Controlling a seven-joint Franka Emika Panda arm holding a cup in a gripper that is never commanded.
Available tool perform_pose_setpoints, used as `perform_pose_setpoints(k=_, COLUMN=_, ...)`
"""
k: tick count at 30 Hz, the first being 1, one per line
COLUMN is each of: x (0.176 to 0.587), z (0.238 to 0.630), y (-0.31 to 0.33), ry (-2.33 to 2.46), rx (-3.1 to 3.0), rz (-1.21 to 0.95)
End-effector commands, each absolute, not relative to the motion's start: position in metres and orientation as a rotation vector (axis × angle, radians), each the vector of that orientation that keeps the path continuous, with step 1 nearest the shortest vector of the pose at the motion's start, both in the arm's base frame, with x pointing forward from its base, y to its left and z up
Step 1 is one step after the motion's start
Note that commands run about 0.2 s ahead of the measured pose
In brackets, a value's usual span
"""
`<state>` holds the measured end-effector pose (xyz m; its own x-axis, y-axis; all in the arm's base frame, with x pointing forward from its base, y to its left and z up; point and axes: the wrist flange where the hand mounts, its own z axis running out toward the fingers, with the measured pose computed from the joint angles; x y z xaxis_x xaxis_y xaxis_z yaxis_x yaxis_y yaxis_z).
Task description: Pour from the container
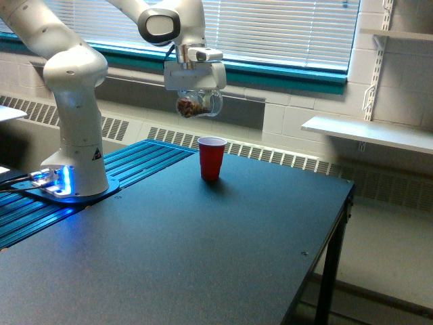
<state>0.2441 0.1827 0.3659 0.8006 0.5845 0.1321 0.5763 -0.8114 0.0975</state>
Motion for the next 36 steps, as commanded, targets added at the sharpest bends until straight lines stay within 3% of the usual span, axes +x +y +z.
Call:
perform_pose_setpoints(k=1, x=0.239, z=0.352, y=0.183, ry=0.977, rx=2.908, rz=0.18)
perform_pose_setpoints(k=36, x=0.256, z=0.341, y=0.211, ry=1.016, rx=2.819, rz=0.12)
